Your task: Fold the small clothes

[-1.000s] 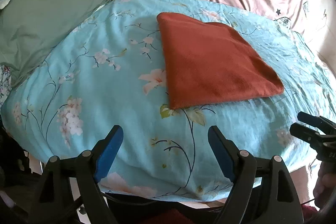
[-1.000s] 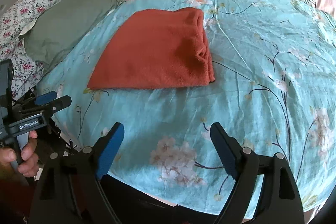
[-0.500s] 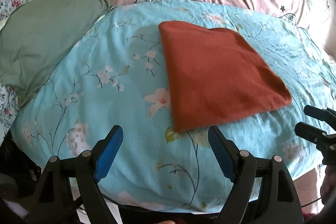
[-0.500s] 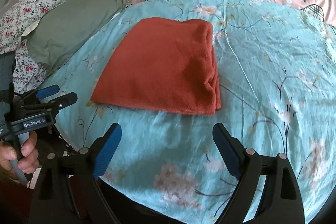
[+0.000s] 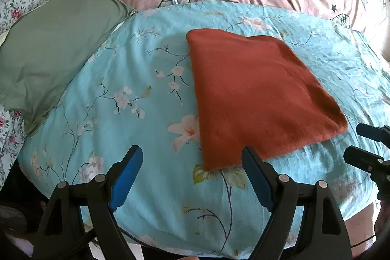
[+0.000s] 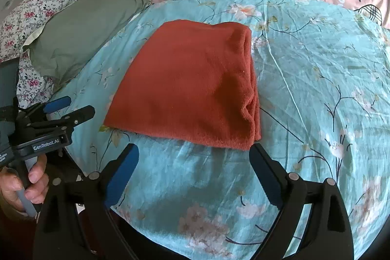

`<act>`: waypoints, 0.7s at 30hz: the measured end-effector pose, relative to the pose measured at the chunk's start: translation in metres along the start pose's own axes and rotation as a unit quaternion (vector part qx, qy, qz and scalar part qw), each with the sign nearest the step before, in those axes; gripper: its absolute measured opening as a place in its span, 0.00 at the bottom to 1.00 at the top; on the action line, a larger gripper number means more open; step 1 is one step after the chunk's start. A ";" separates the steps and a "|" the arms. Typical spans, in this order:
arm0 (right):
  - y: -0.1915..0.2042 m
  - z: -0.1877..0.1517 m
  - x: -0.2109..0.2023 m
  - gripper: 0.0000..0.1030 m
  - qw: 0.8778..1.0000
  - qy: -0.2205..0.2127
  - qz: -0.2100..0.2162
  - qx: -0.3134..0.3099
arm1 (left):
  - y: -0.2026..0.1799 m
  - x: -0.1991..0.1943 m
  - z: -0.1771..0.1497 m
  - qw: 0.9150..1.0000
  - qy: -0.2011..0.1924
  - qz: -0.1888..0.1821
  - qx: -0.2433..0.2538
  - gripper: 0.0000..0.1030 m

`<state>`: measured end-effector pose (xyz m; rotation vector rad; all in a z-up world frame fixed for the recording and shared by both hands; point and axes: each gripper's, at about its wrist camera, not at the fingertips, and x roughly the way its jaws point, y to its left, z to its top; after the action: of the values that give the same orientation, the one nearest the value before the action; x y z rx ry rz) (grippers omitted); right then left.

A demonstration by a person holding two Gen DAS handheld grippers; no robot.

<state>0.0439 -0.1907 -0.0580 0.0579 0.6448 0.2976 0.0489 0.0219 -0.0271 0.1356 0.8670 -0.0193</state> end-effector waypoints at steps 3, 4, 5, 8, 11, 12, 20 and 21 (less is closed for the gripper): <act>0.001 0.006 -0.002 0.90 1.000 -0.004 0.000 -0.003 | -0.001 0.003 0.003 1.000 0.000 0.000 -0.002 0.81; 0.002 0.008 -0.002 0.90 1.000 -0.006 -0.001 -0.004 | -0.001 0.004 0.005 1.000 0.000 -0.001 -0.003 0.81; 0.002 0.010 -0.003 0.90 1.000 -0.008 -0.001 -0.005 | -0.002 0.005 0.007 1.000 0.000 -0.001 -0.003 0.81; 0.002 0.018 -0.003 0.90 1.000 -0.011 -0.003 -0.007 | -0.003 0.008 0.011 1.000 -0.002 -0.002 -0.004 0.81; 0.001 0.025 -0.002 0.91 1.000 -0.013 -0.004 -0.007 | -0.007 0.010 0.016 1.000 -0.002 -0.004 -0.007 0.81; 0.000 0.029 -0.001 0.91 1.000 -0.014 -0.004 -0.007 | -0.007 0.011 0.018 1.000 -0.003 -0.005 -0.007 0.81; 0.002 0.048 0.007 0.94 1.000 -0.018 -0.002 -0.010 | -0.015 0.017 0.033 1.000 -0.008 -0.007 -0.005 0.81; 0.001 0.050 0.008 0.94 1.000 -0.018 -0.005 -0.009 | -0.016 0.018 0.034 1.000 -0.009 -0.006 -0.004 0.81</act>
<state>0.0799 -0.1852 -0.0229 0.0421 0.6074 0.2914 0.0857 0.0022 -0.0209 0.1226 0.8490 -0.0278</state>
